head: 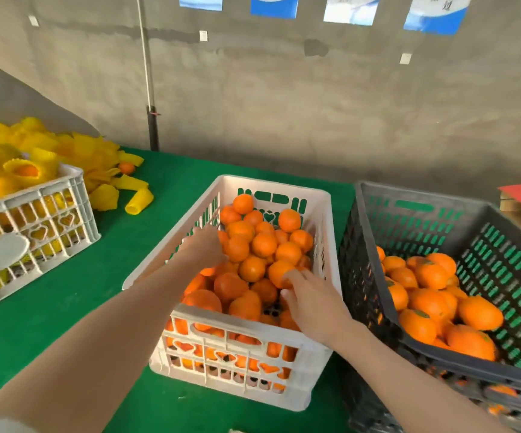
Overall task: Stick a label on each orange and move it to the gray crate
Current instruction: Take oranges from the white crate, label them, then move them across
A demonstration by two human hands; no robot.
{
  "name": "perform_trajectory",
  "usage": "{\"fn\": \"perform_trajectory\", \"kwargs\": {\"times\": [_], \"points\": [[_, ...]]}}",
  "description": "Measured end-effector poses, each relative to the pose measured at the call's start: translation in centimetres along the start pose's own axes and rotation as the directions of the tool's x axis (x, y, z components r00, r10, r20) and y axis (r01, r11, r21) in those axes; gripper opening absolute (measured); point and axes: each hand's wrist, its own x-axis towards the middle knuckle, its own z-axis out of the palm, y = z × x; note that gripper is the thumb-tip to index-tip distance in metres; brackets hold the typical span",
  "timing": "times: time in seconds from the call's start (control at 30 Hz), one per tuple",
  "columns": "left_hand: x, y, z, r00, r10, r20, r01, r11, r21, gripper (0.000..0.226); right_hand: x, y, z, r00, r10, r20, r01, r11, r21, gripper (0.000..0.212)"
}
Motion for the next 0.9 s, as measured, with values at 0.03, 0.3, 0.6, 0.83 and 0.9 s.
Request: {"fn": "perform_trajectory", "kwargs": {"times": [0.03,0.3,0.6,0.83,0.9], "points": [[0.7,-0.2,0.3,0.999,0.032,0.039,-0.034,0.999,0.043,0.059,0.1,0.1,0.1,1.000,0.000,-0.006,0.000,1.000,0.005,0.020],[1.4,-0.4,1.4,0.990,0.120,0.072,-0.116,0.991,-0.061,0.054,0.3,-0.3,-0.1,0.999,-0.024,-0.038,0.024,1.000,0.015,0.021],[-14.3,4.9,-3.0,0.955,0.284,-0.089,-0.191,0.355,-0.915,0.079,-5.9,-1.0,-1.7,0.856,-0.040,-0.515,0.236,0.917,0.321,0.019],[-24.8,5.3,2.5,0.883,0.441,0.160,-0.039,0.409,-0.912,0.075,-20.4,7.6,4.4,0.951,0.255,0.174,-0.305,0.868,0.391,0.017],[-25.8,6.1,4.7,0.855,0.444,0.267,0.053,0.436,-0.898,0.079,-22.3,9.7,6.3,0.863,0.296,0.409,-0.414,0.879,0.236,0.030]]}}
